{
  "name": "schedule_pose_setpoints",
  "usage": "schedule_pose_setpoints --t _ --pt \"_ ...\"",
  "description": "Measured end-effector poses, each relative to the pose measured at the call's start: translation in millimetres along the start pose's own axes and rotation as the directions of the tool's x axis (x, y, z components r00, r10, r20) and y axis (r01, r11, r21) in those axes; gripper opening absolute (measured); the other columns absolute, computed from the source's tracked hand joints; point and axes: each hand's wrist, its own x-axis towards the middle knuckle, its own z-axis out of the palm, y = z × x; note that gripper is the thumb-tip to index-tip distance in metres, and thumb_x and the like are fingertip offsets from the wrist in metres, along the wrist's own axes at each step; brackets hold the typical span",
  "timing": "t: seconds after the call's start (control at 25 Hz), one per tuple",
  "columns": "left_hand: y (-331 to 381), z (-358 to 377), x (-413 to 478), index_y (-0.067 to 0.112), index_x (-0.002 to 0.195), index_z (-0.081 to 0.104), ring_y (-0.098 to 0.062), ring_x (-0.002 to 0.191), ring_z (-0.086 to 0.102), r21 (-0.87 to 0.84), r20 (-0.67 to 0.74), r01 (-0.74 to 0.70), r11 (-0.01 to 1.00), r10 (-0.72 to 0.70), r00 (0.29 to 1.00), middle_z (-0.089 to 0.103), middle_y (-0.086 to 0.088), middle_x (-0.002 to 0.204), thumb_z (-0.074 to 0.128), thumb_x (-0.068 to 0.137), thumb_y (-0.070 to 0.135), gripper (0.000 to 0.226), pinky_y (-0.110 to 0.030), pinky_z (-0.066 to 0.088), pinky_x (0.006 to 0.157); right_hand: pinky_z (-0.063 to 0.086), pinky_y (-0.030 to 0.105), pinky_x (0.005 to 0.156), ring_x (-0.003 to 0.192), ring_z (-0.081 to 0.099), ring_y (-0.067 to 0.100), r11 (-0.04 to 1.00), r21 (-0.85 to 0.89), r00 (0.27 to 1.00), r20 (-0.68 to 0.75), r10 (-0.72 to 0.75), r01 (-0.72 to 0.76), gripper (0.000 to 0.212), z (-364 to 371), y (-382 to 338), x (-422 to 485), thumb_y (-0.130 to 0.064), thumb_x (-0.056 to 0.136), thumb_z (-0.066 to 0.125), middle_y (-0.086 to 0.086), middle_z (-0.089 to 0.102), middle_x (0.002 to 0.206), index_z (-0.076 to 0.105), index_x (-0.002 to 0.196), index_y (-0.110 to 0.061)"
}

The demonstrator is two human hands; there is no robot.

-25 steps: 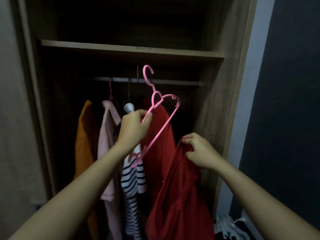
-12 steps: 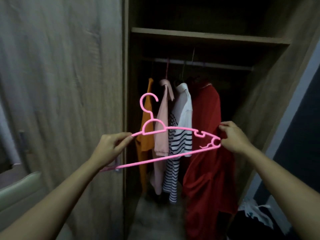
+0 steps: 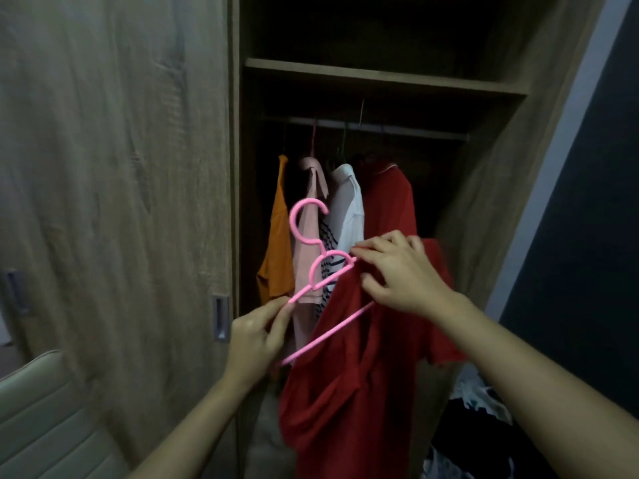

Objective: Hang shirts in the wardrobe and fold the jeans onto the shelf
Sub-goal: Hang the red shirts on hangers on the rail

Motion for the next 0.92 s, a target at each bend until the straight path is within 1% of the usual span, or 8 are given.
schedule_pose_setpoints --t 0.08,0.2,0.32,0.4,0.56,0.72,0.84,0.92 --pt "4.2 -3.2 -3.4 -0.004 0.089 0.073 0.013 0.085 0.057 -0.035 -0.079 -0.011 0.999 0.008 0.997 0.073 -0.009 0.083 0.054 0.084 0.025 0.035 0.005 0.036 0.075 0.037 0.038 0.084 0.093 0.055 0.022 0.991 -0.084 0.975 -0.185 -0.122 0.108 0.038 -2.0 1.6 -1.6 -0.051 0.088 0.039 -0.003 0.062 0.095 0.063 0.101 -0.025" --pt "10.8 -7.3 5.3 -0.002 0.092 0.072 -0.002 0.083 0.061 -0.010 -0.102 -0.064 0.998 0.063 0.993 0.073 -0.011 0.086 0.051 0.091 0.036 0.043 -0.003 0.042 0.077 0.037 0.029 0.047 0.053 0.058 0.025 0.976 -0.195 0.904 -0.394 -0.164 0.093 0.052 -7.5 1.0 8.3 -0.046 0.098 0.028 0.001 0.056 0.059 0.061 0.067 -0.019" --pt "16.5 -8.0 3.8 0.010 0.108 0.067 -0.024 0.087 0.058 0.235 -0.175 -0.080 0.969 0.123 0.977 0.066 -0.010 0.098 0.051 0.092 0.036 0.033 -0.030 0.041 0.078 0.033 0.025 0.037 0.043 0.058 0.024 0.978 -0.208 0.868 -0.482 -0.123 0.023 0.063 -10.8 0.6 13.5 -0.046 0.098 0.025 0.001 0.056 0.050 0.063 0.056 -0.017" --pt "28.2 4.5 -24.6 0.017 0.108 0.060 -0.025 0.092 0.050 0.196 -0.255 -0.115 0.974 0.164 0.953 0.051 -0.008 0.104 0.053 0.090 0.028 0.023 -0.035 0.040 0.080 0.031 0.024 0.037 0.043 0.059 0.023 0.984 -0.180 0.850 -0.516 -0.107 0.014 0.065 -11.1 -0.4 11.9 -0.047 0.098 0.024 0.000 0.057 0.050 0.064 0.056 -0.017" --pt "17.9 45.8 -78.3 0.031 0.101 0.064 -0.017 0.116 0.042 0.021 0.138 0.001 1.000 -0.004 0.990 0.035 -0.004 0.125 0.053 0.083 0.033 0.022 -0.035 0.036 0.099 0.026 0.024 0.038 0.043 0.057 0.022 0.992 -0.123 0.787 -0.609 -0.097 0.027 0.053 -30.1 -8.3 12.0 -0.042 0.096 0.037 0.000 0.055 0.048 0.064 0.057 -0.018" --pt "-11.6 62.1 -77.2 0.021 0.121 0.060 -0.023 0.125 0.046 -0.028 0.495 0.256 0.966 -0.209 0.844 0.039 -0.009 0.133 0.044 0.082 0.047 0.050 -0.010 0.022 0.103 0.020 0.022 0.042 0.044 0.055 0.021 0.999 -0.035 0.766 -0.643 -0.001 -0.028 0.048 -45.3 -2.3 4.2 -0.039 0.094 0.042 0.001 0.052 0.048 0.060 0.055 -0.017" --pt "-29.4 55.0 -56.7 0.010 0.139 0.037 -0.021 0.131 0.037 0.002 0.624 0.382 0.924 -0.300 0.722 0.037 -0.008 0.139 0.066 0.067 0.030 0.081 -0.008 0.018 0.101 0.020 0.022 0.044 0.042 0.053 0.023 0.999 -0.048 0.765 -0.644 -0.020 -0.014 0.048 -41.5 8.7 -12.7 -0.036 0.094 0.042 0.002 0.049 0.047 0.054 0.053 -0.015" --pt "-47.1 33.6 -34.0 0.018 0.142 0.027 -0.013 0.128 0.032 -0.039 0.751 0.482 0.875 -0.293 0.592 0.031 -0.002 0.140 0.066 0.047 0.038 0.105 -0.006 0.026 0.098 0.022 0.023 0.041 0.041 0.054 0.026 0.996 -0.084 0.780 -0.625 -0.032 -0.026 0.054 -29.2 23.7 -32.0 -0.038 0.097 0.036 0.004 0.048 0.047 0.053 0.052 -0.013"
